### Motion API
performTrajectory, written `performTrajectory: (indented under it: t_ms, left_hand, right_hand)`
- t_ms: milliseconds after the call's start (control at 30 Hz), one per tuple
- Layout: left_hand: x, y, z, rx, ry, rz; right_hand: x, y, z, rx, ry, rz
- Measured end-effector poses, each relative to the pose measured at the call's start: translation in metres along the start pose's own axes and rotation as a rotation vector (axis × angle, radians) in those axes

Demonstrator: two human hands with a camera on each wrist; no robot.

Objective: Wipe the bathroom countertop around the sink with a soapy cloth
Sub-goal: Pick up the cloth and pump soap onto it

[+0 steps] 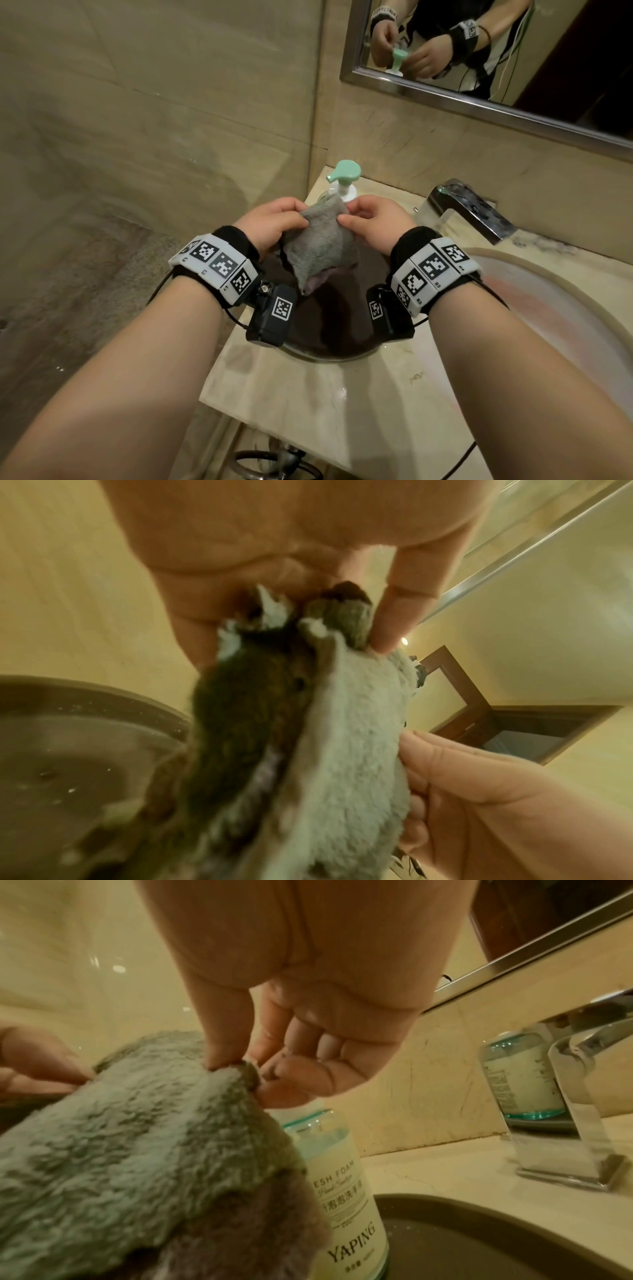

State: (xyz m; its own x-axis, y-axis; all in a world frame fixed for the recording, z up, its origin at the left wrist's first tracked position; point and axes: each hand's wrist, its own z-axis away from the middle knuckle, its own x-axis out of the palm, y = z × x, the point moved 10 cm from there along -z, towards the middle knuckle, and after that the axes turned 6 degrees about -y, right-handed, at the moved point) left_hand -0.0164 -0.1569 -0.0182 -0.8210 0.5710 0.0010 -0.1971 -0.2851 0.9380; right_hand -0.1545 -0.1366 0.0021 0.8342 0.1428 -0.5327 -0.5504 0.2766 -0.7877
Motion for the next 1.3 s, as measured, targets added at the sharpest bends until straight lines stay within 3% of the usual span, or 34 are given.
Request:
performTrajectory:
  t_ms: [167, 367, 467, 633, 1000, 1300]
  left_hand:
    - [0.007, -0.001, -0.001, -0.033, -0.093, -0.163]
    - [-0.01, -0.009, -0.01, -0.072, 0.034, -0.098]
    - [-0.03, -0.022, -0.012, -0.102, 0.146, 0.068]
    - [-0.037, -0.026, -0.013, -0.066, 0.237, 0.567]
    - [-0.019, 0.001, -0.031, -0.014, 0.163, 0.694]
    - [-0.015, -0.001, -0.041, 0.0, 0.13, 0.704]
  right_hand:
    - [0.0, -0.011, -0.003, -0.019, -0.018, 0.024]
    - [-0.014, -0.024, -0.002, -0.028, 0.034, 0.045]
    - [-0.04, -0.029, -0.003, 0.002, 0.155, 0.069]
    - [-0.061, -0.052, -0.014, 0.01, 0.291, 0.283]
    - [-0.024, -0.059, -0.045, 0.158, 0.048, 0.565]
    - [-0.017, -0.056, -0.045, 0.101, 0.052, 0.658]
